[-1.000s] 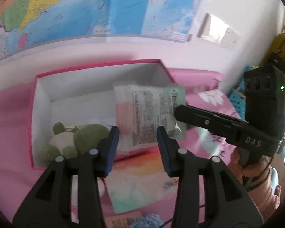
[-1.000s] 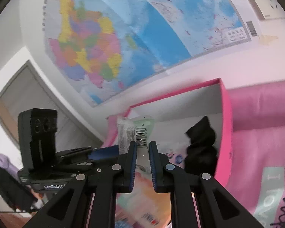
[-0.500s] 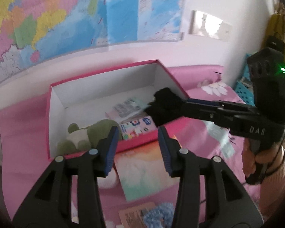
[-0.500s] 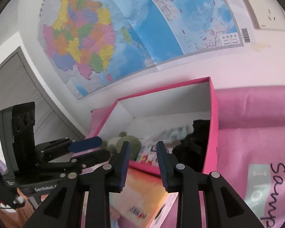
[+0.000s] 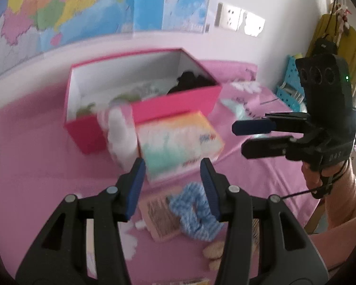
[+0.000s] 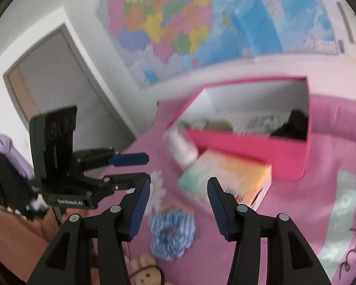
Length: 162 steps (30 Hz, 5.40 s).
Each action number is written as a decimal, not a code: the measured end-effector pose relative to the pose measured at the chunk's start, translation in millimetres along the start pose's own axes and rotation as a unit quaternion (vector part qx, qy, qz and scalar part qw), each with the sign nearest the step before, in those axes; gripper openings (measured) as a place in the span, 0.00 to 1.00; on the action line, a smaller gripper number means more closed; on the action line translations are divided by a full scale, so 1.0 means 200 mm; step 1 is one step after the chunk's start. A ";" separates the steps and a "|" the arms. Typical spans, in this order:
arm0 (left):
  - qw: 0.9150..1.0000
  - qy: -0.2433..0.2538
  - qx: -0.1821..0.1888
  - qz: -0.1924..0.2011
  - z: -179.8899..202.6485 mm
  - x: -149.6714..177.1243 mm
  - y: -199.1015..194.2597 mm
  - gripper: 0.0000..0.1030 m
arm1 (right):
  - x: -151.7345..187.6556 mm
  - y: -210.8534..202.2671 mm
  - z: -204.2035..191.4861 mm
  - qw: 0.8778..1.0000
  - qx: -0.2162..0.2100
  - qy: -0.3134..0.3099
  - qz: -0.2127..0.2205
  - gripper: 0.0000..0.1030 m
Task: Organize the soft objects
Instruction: 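Move the right gripper to the blue gingham scrunchie and grasp it, then carry the blue scrunchie into the pink box and release it, then move the right gripper to the beige teddy bear and grasp it, then lift the teddy bear, carry it into the pink box, release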
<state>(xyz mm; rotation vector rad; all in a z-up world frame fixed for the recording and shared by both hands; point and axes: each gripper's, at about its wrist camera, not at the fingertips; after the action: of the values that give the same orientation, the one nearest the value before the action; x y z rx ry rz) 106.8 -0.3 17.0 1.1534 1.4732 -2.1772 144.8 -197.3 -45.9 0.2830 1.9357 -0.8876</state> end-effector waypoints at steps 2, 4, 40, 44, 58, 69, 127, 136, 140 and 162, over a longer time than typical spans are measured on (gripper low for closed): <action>1.000 -0.002 -0.009 -0.008 0.02 0.05 0.02 0.49 | 0.06 0.06 -0.01 1.000 0.001 0.000 -0.024 0.51; 1.000 -0.002 -0.021 -0.013 0.04 0.08 0.03 0.49 | 0.10 0.11 -0.01 0.999 0.004 0.002 -0.042 0.51; 0.996 -0.005 -0.038 -0.082 0.06 0.25 0.24 0.49 | 0.26 0.37 0.00 0.995 0.008 0.028 -0.093 0.12; 0.996 -0.014 0.002 -0.086 0.07 0.25 0.24 0.49 | 0.24 0.30 -0.01 0.997 0.000 0.029 -0.076 0.11; 0.998 -0.003 0.064 -0.028 0.13 0.01 0.14 0.29 | 0.02 0.06 -0.08 1.000 -0.003 0.000 -0.002 0.10; 0.999 -0.014 0.033 0.008 0.04 -0.44 0.26 0.23 | -0.35 0.03 0.09 0.998 0.034 0.015 0.060 0.10; 0.991 -0.003 0.094 -0.092 0.19 0.42 0.02 0.48 | 0.33 -0.47 -0.05 0.996 0.022 0.088 -0.014 0.47; 0.985 -0.004 0.108 -0.136 0.24 0.55 0.09 0.50 | 0.61 -0.13 -0.04 0.984 0.012 0.101 -0.144 0.55; 0.983 -0.015 0.118 -0.137 0.22 0.55 0.10 0.50 | 0.68 -0.04 -0.02 0.980 0.004 0.115 -0.160 0.55; 0.985 -0.053 0.109 -0.121 0.11 0.43 0.18 0.57 | 0.46 -0.05 0.03 0.997 0.036 0.073 -0.005 0.19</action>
<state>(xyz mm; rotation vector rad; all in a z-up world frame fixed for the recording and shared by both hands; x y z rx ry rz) 62.4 -18.3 -66.9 0.9457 1.4222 -2.5763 96.4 -222.6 -120.0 0.3904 2.0429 -0.9684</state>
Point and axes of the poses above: each gripper's, at about its wrist camera, not at the fingertips, and y roughly the way its jaws point, z to its right, x to its underside, and after that the axes turned 6 degrees about x, right-handed
